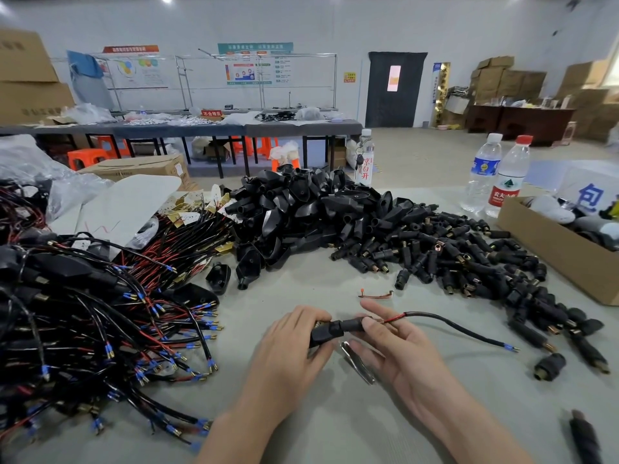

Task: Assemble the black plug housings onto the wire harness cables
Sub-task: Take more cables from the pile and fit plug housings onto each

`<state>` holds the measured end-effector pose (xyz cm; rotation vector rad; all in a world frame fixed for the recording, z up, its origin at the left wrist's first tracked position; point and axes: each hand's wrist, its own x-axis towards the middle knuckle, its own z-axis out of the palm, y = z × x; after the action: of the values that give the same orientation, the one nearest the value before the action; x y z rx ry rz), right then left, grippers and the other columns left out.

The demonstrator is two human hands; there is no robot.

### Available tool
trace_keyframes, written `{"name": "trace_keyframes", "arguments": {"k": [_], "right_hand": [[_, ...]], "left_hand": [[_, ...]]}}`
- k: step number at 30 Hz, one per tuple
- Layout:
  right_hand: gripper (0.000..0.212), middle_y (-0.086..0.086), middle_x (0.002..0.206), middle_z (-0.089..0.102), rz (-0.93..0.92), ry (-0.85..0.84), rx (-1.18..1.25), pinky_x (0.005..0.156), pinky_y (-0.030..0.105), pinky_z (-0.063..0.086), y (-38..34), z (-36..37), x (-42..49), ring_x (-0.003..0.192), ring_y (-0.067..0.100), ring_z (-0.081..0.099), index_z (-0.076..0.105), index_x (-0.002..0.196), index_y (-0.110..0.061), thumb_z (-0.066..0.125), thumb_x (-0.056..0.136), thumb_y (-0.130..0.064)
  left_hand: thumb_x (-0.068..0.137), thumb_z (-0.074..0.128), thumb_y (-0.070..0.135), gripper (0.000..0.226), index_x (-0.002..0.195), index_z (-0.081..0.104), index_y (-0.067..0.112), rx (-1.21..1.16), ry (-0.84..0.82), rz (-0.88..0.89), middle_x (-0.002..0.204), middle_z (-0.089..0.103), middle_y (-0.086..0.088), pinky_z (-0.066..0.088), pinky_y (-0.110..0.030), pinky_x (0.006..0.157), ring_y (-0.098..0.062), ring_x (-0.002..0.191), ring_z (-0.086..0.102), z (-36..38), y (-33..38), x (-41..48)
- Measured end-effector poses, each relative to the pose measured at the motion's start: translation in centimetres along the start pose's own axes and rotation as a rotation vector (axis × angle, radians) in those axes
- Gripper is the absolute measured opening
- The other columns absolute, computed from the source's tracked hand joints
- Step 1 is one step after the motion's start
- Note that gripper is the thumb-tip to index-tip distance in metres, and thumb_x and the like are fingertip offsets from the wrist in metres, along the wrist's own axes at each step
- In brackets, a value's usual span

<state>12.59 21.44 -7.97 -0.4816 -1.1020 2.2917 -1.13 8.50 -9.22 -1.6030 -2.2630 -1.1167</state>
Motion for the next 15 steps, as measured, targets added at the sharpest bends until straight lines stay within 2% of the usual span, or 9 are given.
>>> {"name": "trace_keyframes", "arguments": {"k": [4,7,15], "right_hand": [[0.049,0.017,0.117,0.071,-0.038,-0.026,0.036,0.077,0.026,0.059,-0.01,-0.39,0.44,0.102,0.022,0.071,0.063,0.124,-0.005,0.065,0.076,0.005],[0.047,0.015,0.121,0.069,-0.067,-0.051,0.011,0.080,0.026,0.058,0.09,-0.63,0.56,0.109,0.020,0.069,0.060,0.126,-0.005,0.061,0.081,0.007],[0.046,0.012,0.122,0.070,-0.085,-0.066,-0.059,0.083,0.024,0.057,0.13,-1.00,0.59,0.109,0.018,0.069,0.058,0.130,-0.009,0.054,0.089,0.013]], "left_hand": [[0.091,0.061,0.043,0.019,0.103,0.046,0.044,0.005,-0.008,0.006,0.098,0.051,0.025,0.045,-0.024,0.075,-0.001,0.087,0.049,-0.06,-0.04,0.00],[0.092,0.060,0.044,0.016,0.103,0.050,0.042,0.004,-0.010,0.003,0.098,0.053,0.024,0.046,-0.026,0.076,-0.002,0.087,0.052,-0.06,-0.08,0.05],[0.090,0.052,0.054,0.021,0.107,0.054,0.042,0.022,-0.028,0.002,0.102,0.055,0.027,0.044,-0.022,0.080,0.005,0.092,0.050,-0.04,-0.22,0.11]]}}
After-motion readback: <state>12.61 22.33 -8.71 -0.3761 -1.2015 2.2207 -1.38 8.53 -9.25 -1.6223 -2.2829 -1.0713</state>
